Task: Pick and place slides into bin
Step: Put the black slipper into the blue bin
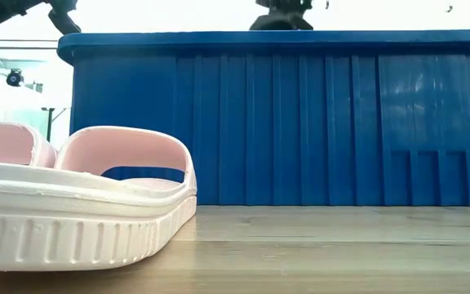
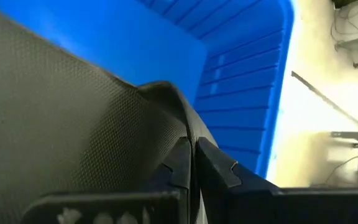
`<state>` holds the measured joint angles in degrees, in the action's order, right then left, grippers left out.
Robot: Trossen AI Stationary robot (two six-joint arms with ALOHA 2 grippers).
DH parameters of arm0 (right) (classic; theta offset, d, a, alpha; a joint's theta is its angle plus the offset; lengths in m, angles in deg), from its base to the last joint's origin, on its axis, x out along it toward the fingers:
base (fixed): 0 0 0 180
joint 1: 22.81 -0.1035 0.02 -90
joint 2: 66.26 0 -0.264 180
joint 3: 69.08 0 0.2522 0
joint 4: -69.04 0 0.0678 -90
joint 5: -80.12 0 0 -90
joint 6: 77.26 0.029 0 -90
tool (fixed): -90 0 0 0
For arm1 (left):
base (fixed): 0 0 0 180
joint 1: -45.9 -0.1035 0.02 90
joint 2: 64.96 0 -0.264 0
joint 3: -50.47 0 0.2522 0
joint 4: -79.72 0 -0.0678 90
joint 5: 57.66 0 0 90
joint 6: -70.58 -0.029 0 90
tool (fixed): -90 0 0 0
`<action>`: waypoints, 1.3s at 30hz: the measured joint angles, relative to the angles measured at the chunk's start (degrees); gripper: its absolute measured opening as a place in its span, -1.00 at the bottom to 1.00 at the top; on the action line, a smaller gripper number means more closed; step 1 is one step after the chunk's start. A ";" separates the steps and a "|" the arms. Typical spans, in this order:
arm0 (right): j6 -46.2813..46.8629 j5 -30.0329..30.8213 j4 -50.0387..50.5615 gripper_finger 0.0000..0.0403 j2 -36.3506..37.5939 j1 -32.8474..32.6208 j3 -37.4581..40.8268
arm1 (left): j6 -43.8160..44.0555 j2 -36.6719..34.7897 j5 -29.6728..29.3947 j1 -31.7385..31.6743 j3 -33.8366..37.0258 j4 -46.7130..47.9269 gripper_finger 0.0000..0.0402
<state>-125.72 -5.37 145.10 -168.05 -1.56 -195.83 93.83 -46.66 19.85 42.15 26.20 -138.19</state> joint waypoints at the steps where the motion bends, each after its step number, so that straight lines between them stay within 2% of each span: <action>1: -1.07 0.00 -1.76 -0.96 0.45 0.42 1.87 | 0.00 0.02 0.00 0.00 0.00 0.03 -0.09; 9: -6.11 4.08 -18.34 -0.96 9.11 3.94 20.57 | 0.00 0.02 0.00 0.00 0.00 0.03 -0.09; 15: -10.28 3.95 -30.59 -0.96 17.59 4.97 37.04 | 0.00 0.02 -0.09 0.00 0.00 0.02 -0.09; 19: -11.19 2.95 -36.59 -0.96 20.80 4.92 45.30 | 0.00 0.02 -0.95 0.02 0.00 0.03 -0.09; 29: -13.46 2.38 -52.59 -0.96 23.06 6.06 59.31 | -0.13 0.02 -1.60 0.02 0.00 0.02 -0.09; 39: -12.54 -1.03 -52.99 -0.96 20.95 10.46 63.87 | -0.16 0.04 -1.70 0.01 0.00 0.27 -0.09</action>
<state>-138.25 -6.40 92.12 -147.10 8.90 -131.96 93.67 -46.62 18.15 42.16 26.20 -137.92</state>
